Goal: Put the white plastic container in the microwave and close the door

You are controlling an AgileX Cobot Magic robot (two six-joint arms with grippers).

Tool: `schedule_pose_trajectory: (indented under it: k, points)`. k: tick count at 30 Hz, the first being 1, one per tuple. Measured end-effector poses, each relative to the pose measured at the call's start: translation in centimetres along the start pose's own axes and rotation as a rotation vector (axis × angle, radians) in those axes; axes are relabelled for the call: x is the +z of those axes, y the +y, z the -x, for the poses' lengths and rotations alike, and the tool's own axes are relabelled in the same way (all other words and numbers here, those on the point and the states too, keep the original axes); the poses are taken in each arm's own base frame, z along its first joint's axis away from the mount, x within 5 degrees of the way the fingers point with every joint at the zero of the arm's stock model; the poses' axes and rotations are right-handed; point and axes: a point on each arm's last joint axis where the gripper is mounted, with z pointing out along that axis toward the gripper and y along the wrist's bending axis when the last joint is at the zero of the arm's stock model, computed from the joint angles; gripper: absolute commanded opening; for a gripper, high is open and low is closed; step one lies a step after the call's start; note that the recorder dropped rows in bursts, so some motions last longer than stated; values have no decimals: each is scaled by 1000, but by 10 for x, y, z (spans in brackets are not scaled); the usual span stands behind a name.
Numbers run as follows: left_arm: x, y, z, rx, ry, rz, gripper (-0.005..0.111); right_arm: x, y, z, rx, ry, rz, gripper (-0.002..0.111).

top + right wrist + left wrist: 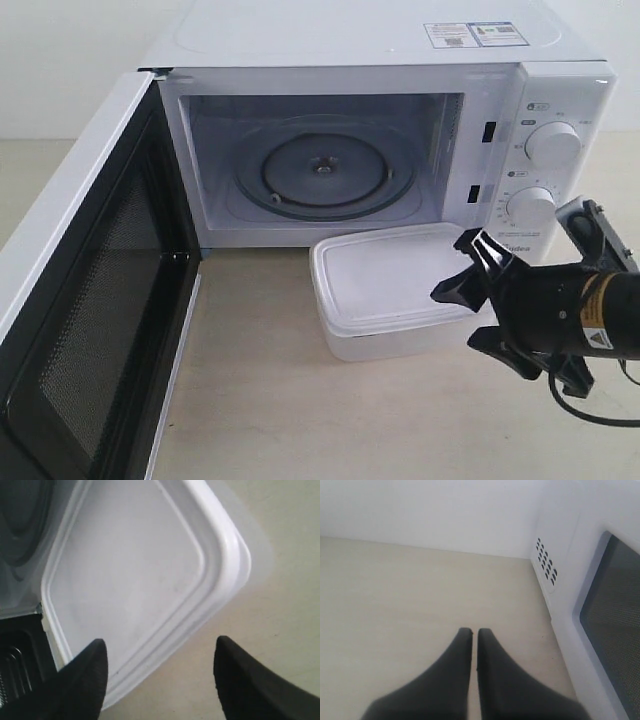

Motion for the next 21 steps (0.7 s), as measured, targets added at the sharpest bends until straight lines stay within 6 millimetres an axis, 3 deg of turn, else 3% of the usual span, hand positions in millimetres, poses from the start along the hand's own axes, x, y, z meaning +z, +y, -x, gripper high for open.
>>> schedule_pose_trajectory:
  k: [13,21]
  points:
    - [0,0,0,0,0,0,4,0,0,6,201,-64,9,53]
    - [0,0,0,0,0,0,4,-1,-5,8,252,-98,-38,19]
